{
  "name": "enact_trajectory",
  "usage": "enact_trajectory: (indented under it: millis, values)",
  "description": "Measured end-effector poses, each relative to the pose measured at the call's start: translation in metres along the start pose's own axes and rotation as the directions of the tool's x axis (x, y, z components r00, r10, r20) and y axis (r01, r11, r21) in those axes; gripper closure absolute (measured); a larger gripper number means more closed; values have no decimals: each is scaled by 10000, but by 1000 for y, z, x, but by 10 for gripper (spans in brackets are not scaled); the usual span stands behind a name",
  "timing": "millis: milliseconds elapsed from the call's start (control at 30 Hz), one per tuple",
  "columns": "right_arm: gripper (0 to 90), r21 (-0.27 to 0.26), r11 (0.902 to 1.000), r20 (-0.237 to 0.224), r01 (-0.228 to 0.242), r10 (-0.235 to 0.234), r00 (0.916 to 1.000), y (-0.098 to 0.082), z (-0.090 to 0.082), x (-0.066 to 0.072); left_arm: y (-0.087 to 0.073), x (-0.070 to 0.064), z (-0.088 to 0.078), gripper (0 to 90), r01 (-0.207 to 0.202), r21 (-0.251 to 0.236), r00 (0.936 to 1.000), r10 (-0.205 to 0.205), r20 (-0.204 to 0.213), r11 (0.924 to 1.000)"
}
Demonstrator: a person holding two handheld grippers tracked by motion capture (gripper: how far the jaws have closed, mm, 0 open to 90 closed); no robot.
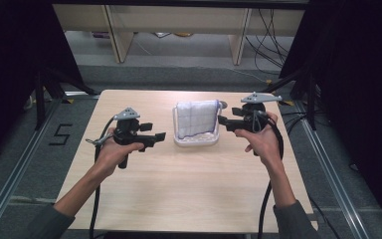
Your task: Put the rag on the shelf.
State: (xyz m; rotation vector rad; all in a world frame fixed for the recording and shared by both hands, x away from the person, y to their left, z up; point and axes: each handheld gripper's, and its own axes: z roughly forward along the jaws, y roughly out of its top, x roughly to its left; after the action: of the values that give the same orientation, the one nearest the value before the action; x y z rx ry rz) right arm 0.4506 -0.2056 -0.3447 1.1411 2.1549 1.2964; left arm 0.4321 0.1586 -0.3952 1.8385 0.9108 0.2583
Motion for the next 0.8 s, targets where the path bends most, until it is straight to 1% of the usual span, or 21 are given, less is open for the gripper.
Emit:
enact_trajectory:
  millis: [33, 67, 133, 200, 233, 267, 300, 333, 367, 400, 433, 467, 533, 567, 600, 633, 667, 700, 733, 767, 800]
  values:
    - [344, 90, 10000, -4, -39, 39, 10000, -2, -1, 1, -4, -2, -2, 283, -30, 83, 10000, 30, 62, 10000]
    - [343, 73, 10000, 17, -28, 28, 10000, -6, -2, 3, -6, -3, -2, 282, -76, 44, 9999, 76, 121, 10000]
    - [340, 170, 9998, 72, -66, 65, 10000, -12, -6, 5, -13, -7, -6, 281, -142, 132, 9998, 141, 121, 9998]
    - [333, 85, 9999, 77, -92, 91, 9999, -19, -9, 8, -22, -13, -9, 279, -205, 106, 9997, 203, 148, 9997]
    - [327, 200, 9998, 70, -64, 63, 10000, -23, -11, 10, -25, -15, -10, 277, -167, 120, 9997, 165, 188, 9998]
    - [326, 205, 9998, -64, -88, 90, 9999, -27, -13, 12, -27, -17, -10, 275, -128, 106, 9996, 125, 251, 9999]
    - [326, 223, 9997, -110, -52, 54, 9999, -30, -14, 13, -29, -18, -12, 274, -198, 195, 9996, 194, 201, 9996]
    - [323, 201, 9998, -232, -75, 80, 9997, -33, -14, 14, -33, -20, -12, 273, -264, 135, 9992, 260, 302, 9996]
    - [319, 325, 9993, -176, -194, 200, 9996, -37, -16, 18, -36, -22, -14, 272, -301, 199, 9991, 295, 306, 9993]
    - [314, 367, 9993, -230, -112, 120, 9997, -41, -17, 19, -40, -24, -15, 272, -291, 225, 9992, 285, 295, 9993]
    - [307, 509, 9987, -216, -70, 81, 9997, -45, -18, 21, -45, -26, -17, 271, -283, 216, 9988, 274, 404, 9994]
    - [301, 458, 9989, -151, 19, -12, 9999, -51, -18, 24, -49, -27, -18, 266, -306, 202, 9986, 297, 432, 9993]
    - [294, 538, 9985, -195, -133, 144, 9997, -62, -20, 30, -56, -30, -20, 259, -289, 265, 9983, 275, 522, 9992]
    - [292, 493, 9988, -204, -54, 64, 9998, -67, -20, 31, -61, -33, -22, 259, -293, 289, 9986, 280, 444, 9992]
    - [290, 534, 9981, -336, -305, 323, 9989, -76, -20, 35, -65, -33, -22, 259, -290, 164, 9982, 281, 533, 9994]
    - [290, 559, 9981, -336, -265, 285, 9990, -81, -20, 36, -72, -35, -23, 259, -299, 341, 9981, 279, 554, 9990]
    - [290, 652, 9975, -363, -286, 310, 9989, -92, -19, 40, -76, -36, -22, 258, -309, 282, 9973, 289, 676, 9991]
    - [290, 761, 9966, -302, -324, 348, 9989, -97, -19, 41, -79, -37, -23, 258, -329, 435, 9977, 302, 601, 9985]
    - [290, 724, 9973, -401, -153, 182, 9990, -103, -17, 41, -83, -38, -22, 257, -311, 382, 9976, 286, 633, 9988]
    - [290, 816, 9964, -411, -244, 278, 9988, -107, -18, 42, -87, -39, -22, 256, -402, 401, 9970, 374, 683, 9984]
    - [290, 810, 9956, -518, -462, 505, 9974, -114, -17, 46, -90, -40, -23, 256, -461, 501, 9971, 429, 626, 9977]
